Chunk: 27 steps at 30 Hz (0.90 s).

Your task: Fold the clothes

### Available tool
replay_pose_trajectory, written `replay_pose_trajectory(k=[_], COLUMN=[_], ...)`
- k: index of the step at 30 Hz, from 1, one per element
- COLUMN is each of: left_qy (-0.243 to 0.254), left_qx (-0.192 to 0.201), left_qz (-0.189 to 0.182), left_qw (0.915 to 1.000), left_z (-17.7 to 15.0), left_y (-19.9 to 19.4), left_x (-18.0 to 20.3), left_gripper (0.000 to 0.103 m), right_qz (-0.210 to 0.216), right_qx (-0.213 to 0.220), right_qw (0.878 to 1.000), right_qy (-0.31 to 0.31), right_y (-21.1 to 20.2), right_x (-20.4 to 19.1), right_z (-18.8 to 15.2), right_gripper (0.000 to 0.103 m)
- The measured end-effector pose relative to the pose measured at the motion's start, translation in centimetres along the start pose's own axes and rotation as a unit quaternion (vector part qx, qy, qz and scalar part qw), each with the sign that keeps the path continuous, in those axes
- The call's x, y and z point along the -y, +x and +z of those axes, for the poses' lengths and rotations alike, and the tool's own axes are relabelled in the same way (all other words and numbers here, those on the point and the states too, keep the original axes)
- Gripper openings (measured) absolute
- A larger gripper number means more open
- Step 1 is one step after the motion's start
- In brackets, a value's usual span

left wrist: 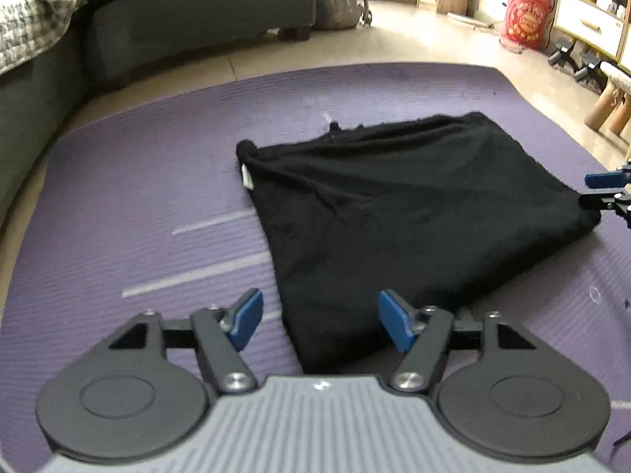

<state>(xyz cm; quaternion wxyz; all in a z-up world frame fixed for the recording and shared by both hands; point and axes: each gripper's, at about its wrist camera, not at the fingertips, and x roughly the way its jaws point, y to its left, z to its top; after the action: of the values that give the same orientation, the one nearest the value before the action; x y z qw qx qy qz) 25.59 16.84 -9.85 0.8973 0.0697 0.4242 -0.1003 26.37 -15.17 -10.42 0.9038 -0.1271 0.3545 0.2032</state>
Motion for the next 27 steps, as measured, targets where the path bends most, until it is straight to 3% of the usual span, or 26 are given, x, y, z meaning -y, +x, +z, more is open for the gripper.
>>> replay_pose_trajectory(k=[4, 6, 11, 12, 14, 21, 22, 23, 27], left_qy=[0.004, -0.006, -0.061, -0.073, -0.084, -0.109, -0.116, -0.122, -0.169], left_qx=[-0.017, -0.019, -0.027, -0.028, -0.031, -0.038, -0.043, -0.048, -0.054], left_qz=[0.025, 0.034, 0.05, 0.052, 0.051, 0.065, 0.065, 0.064, 0.062], left_qw=[0.9995, 0.9992, 0.9965, 0.9955, 0.9947, 0.9912, 0.9903, 0.9893, 0.9823], left_z=[-0.9, -1.0, -0.7, -0.7, -0.6, -0.7, -0.7, -0.6, -0.7], left_y=[-0.8, -1.4, -3.1, -3.5, -4.2, -7.0, -7.2, -7.3, -8.4], left_x=[1.1, 1.6, 3.5, 4.0, 5.0, 8.5, 8.7, 8.9, 9.9], left_gripper=[0.081, 0.091, 0.102, 0.102, 0.102, 0.102, 0.102, 0.102, 0.103], right_qz=[0.007, 0.006, 0.001, -0.001, -0.003, -0.002, -0.005, -0.012, -0.029], right_qx=[-0.014, -0.025, -0.045, -0.044, -0.04, -0.061, -0.064, -0.062, -0.046], right_qw=[1.0, 1.0, 0.999, 0.999, 0.998, 0.995, 0.994, 0.994, 0.992], right_qy=[0.015, 0.014, 0.026, 0.03, 0.046, 0.084, 0.087, 0.092, 0.115], right_y=[-1.2, -1.5, -2.4, -2.7, -3.5, -6.8, -7.2, -7.8, -9.1], right_x=[-0.7, -1.2, -2.8, -3.0, -3.3, -4.8, -5.1, -5.4, -5.8], right_z=[-1.3, -1.8, -1.8, -1.7, -1.4, -0.1, 0.0, 0.1, 0.2], right_gripper=[0.048, 0.049, 0.062, 0.064, 0.082, 0.089, 0.1, 0.102, 0.102])
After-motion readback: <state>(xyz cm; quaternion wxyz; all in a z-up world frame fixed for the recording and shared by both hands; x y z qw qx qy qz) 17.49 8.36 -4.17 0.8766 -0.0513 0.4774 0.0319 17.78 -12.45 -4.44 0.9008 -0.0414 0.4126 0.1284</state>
